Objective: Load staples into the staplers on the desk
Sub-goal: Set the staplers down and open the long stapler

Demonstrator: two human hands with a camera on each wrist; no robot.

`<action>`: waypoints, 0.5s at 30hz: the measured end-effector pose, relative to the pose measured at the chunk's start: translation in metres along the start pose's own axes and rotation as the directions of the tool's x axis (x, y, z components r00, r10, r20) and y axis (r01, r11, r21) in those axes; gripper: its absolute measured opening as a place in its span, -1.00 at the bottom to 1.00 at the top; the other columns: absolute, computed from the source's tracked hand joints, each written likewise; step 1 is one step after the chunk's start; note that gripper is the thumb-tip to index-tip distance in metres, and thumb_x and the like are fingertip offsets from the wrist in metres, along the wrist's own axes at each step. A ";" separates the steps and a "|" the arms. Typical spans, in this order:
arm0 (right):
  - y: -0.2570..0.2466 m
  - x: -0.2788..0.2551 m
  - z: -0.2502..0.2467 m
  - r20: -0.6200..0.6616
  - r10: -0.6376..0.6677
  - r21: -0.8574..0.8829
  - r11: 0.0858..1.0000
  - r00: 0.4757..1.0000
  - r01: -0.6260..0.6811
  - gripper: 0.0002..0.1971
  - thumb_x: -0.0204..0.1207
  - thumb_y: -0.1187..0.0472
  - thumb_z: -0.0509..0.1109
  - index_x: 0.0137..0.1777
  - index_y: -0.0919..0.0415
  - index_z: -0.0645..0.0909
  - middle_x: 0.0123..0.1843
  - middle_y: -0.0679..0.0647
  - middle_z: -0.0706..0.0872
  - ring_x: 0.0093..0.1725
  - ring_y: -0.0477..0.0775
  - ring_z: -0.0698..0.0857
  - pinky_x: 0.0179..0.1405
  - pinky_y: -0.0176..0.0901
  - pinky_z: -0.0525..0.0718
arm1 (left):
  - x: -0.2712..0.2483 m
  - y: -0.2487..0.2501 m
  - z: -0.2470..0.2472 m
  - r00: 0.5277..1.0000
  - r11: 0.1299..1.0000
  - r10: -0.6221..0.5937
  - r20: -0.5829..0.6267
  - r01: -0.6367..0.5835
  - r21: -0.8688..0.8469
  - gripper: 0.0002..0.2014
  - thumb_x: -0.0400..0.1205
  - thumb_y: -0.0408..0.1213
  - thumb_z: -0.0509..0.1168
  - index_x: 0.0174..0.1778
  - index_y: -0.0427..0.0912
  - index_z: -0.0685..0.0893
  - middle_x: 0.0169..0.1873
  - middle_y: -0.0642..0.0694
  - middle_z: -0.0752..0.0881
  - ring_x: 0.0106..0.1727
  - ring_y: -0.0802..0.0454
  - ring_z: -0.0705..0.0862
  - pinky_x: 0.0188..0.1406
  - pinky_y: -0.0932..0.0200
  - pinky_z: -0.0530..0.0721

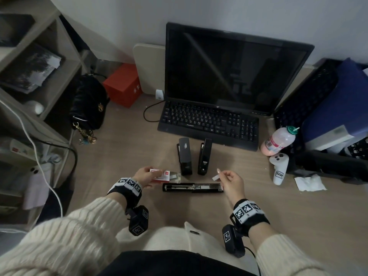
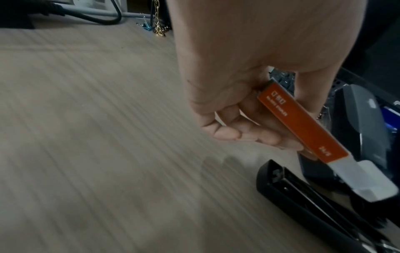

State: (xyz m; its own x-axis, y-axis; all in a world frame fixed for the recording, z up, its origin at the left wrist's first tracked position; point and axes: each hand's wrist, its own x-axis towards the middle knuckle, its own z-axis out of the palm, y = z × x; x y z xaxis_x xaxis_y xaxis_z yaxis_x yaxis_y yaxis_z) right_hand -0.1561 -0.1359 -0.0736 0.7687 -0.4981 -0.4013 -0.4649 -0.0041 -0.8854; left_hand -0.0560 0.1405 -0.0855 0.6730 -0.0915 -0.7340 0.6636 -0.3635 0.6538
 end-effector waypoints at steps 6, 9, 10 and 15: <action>0.004 0.009 -0.003 0.003 -0.024 -0.041 0.999 1.000 0.024 -0.93 0.56 0.18 0.44 -0.08 0.15 0.61 -0.23 0.08 0.80 -0.36 0.12 0.61 -0.47 -0.18 0.53 | 0.010 0.001 0.001 0.997 0.998 0.009 -0.072 -0.004 0.069 -0.74 0.64 -0.07 0.41 0.05 -0.21 0.66 -0.29 -0.09 0.77 -0.59 0.25 0.71 -0.76 0.39 0.45; 0.008 0.014 -0.002 0.018 -0.008 -0.081 0.997 1.000 0.009 -0.96 0.56 0.18 0.44 -0.09 0.10 0.64 -0.13 0.13 0.82 -0.31 0.15 0.66 -0.41 -0.14 0.56 | 0.015 0.003 0.006 0.996 0.994 0.020 -0.089 -0.010 0.106 -0.66 0.64 -0.05 0.39 0.12 -0.29 0.66 -0.26 -0.14 0.78 -0.62 0.25 0.68 -0.75 0.40 0.47; 0.008 0.016 -0.001 0.028 -0.006 -0.093 0.996 1.000 0.009 -0.97 0.56 0.19 0.44 -0.10 0.10 0.65 -0.12 0.15 0.82 -0.30 0.15 0.66 -0.42 -0.14 0.57 | 0.016 0.005 0.008 0.995 0.992 0.023 -0.099 -0.011 0.124 -0.63 0.65 -0.04 0.38 0.15 -0.30 0.65 -0.26 -0.16 0.77 -0.65 0.26 0.65 -0.76 0.40 0.47; 0.011 0.017 0.001 0.088 0.007 -0.141 0.990 0.996 0.005 -0.93 0.55 0.21 0.45 -0.14 0.03 0.69 -0.15 0.11 0.80 -0.38 0.03 0.61 -0.42 -0.18 0.56 | 0.026 0.005 0.012 0.985 0.964 0.048 -0.167 -0.002 0.265 -0.55 0.65 0.06 0.34 0.18 -0.31 0.66 -0.33 -0.12 0.76 -0.47 0.09 0.68 -0.55 0.28 0.55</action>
State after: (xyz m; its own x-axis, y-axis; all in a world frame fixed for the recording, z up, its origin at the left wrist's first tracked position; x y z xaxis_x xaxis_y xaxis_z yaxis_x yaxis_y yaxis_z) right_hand -0.1482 -0.1435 -0.0905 0.8011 -0.4198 -0.4267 -0.5182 -0.1294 -0.8454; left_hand -0.0397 0.1251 -0.1036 0.7491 0.0478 -0.6607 0.5521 -0.5961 0.5830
